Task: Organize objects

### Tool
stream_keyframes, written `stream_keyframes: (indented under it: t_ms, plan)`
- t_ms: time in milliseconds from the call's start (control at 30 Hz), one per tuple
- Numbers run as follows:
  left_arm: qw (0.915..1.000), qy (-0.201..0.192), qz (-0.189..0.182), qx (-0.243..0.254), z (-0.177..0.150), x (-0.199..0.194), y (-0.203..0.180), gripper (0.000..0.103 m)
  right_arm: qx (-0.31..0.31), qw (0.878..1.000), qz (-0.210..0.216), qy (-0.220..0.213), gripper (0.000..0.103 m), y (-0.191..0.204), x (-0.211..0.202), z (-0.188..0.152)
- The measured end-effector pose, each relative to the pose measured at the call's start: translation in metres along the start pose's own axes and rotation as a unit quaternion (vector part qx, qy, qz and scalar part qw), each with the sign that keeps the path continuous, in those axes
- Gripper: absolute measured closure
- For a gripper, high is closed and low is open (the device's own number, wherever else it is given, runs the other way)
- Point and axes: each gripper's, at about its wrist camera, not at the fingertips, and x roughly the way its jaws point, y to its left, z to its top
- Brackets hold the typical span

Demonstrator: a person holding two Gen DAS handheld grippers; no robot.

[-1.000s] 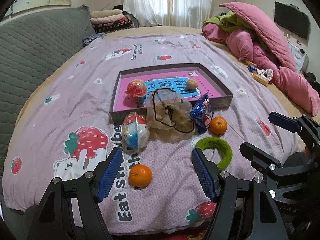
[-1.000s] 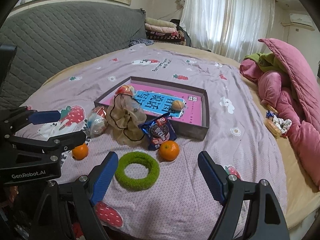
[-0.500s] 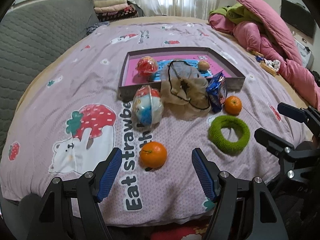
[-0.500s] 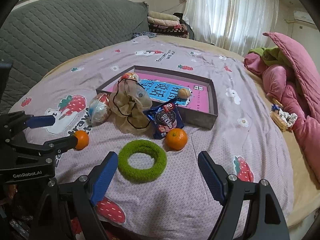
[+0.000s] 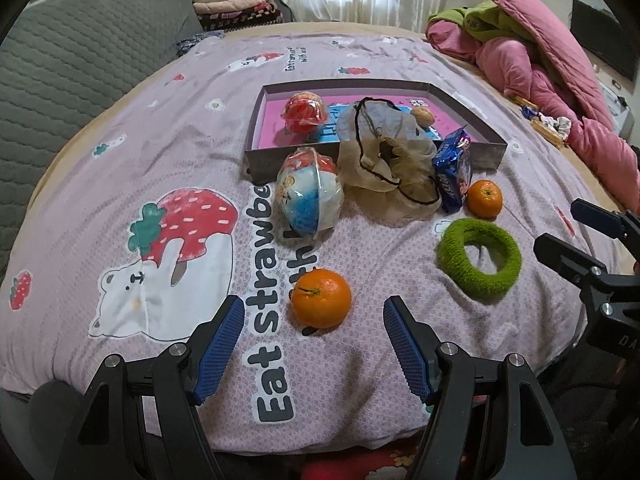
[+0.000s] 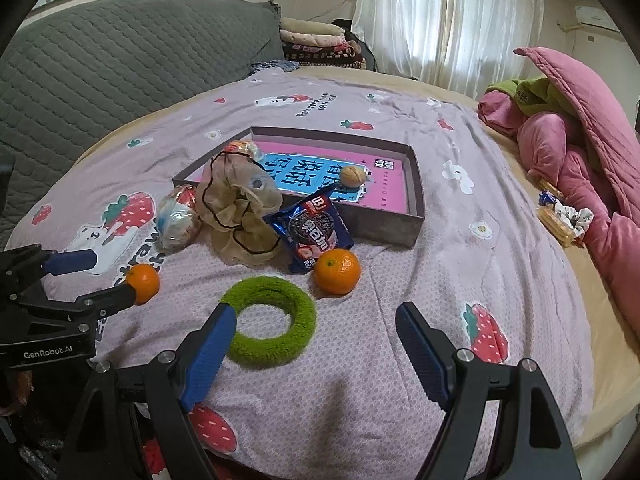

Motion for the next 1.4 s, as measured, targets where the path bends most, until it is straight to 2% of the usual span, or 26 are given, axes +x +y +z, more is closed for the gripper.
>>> stream_keyframes:
  t_ms: [833, 1400]
  plan:
    - [0.9999, 0.01, 0.0, -0.009, 0.002, 0.022, 0.007, 0.029, 0.015, 1.0, -0.005, 0.001, 0.021, -0.013, 0.019, 0.01]
    - [0.9996, 0.019, -0.005, -0.02, 0.003, 0.039, 0.01, 0.029, 0.018, 1.0, -0.002, 0.019, 0.021, -0.02, 0.047, 0.016]
